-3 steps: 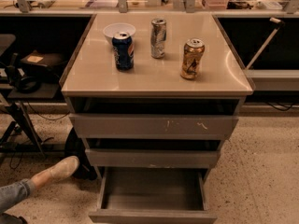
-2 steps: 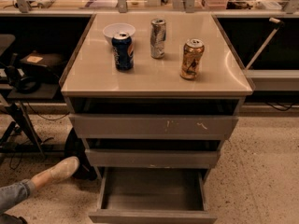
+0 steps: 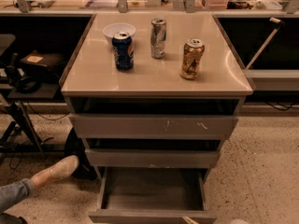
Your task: Close bottom drawer
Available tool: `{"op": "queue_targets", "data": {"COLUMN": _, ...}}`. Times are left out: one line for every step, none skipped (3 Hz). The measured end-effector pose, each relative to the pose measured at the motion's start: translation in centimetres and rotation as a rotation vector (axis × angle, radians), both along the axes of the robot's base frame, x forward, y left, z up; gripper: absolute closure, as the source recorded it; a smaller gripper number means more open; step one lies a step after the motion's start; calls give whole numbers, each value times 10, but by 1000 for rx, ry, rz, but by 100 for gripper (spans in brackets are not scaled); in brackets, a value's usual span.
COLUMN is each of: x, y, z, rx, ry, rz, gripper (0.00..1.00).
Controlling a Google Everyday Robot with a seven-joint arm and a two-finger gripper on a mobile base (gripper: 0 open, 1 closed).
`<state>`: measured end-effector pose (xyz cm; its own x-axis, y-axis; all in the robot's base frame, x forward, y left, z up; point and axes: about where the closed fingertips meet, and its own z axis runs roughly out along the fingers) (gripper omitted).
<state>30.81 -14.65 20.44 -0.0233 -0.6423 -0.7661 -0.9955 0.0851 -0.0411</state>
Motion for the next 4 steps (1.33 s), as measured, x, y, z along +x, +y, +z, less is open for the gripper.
{"op": "queue_targets", "data": {"x": 18, "y": -9, "z": -11, "rx": 6, "ry": -10, "rz": -32, "gripper": 0}}
{"op": "queue_targets", "data": {"x": 29, "y": -14, "z": -17, "rx": -14, "ry": -6, "rz": -53, "gripper": 0}}
{"op": "queue_targets", "data": {"x": 47, "y": -20, "z": -26, "rx": -73, "ry": 0, "rz": -88, "gripper": 0}}
{"op": "queue_targets", "data": {"x": 78, "y": -11, "z": -48, "rx": -131, "ry": 21, "rz": -102, "gripper": 0}}
